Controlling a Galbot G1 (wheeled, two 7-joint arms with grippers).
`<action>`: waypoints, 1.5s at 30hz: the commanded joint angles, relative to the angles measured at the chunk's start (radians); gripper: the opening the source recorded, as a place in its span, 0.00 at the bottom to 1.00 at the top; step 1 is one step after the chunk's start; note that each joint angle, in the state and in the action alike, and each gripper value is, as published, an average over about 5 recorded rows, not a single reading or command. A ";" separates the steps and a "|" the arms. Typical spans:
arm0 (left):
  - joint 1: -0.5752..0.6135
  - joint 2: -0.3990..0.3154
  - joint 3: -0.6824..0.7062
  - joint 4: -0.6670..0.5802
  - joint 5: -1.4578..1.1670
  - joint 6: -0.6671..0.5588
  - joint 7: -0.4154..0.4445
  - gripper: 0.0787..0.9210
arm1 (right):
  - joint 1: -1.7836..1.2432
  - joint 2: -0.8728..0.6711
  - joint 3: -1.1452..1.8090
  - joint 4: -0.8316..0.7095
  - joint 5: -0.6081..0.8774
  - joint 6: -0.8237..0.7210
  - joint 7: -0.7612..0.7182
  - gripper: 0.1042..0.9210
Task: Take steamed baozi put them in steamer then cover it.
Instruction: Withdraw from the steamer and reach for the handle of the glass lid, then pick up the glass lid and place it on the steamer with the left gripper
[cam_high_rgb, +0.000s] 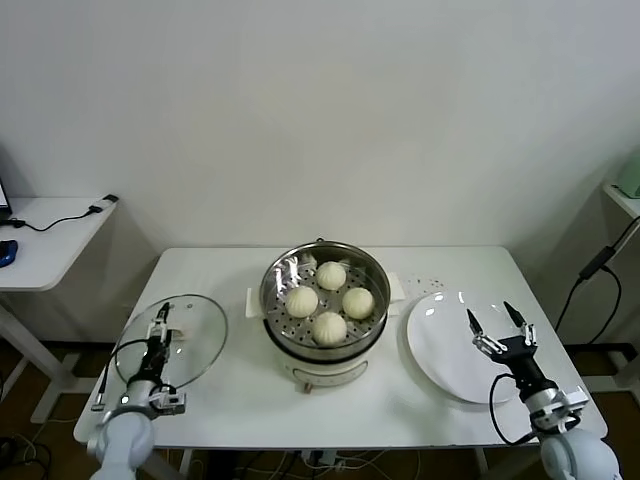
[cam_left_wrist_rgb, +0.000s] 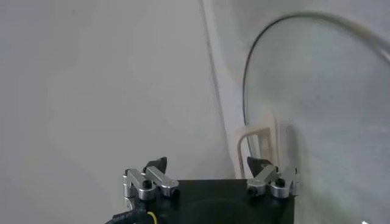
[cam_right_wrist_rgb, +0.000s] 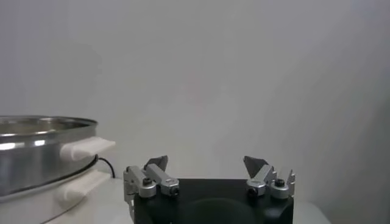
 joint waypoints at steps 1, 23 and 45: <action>-0.086 0.013 0.001 0.096 -0.046 -0.001 -0.012 0.88 | -0.010 0.015 0.003 -0.007 -0.045 0.006 -0.024 0.88; -0.103 0.022 0.011 0.130 -0.137 -0.039 -0.004 0.42 | -0.003 0.049 0.010 -0.052 -0.100 0.054 -0.060 0.88; 0.188 0.158 0.075 -0.546 -0.316 0.391 0.082 0.08 | 0.028 0.049 0.026 -0.107 -0.120 0.078 -0.062 0.88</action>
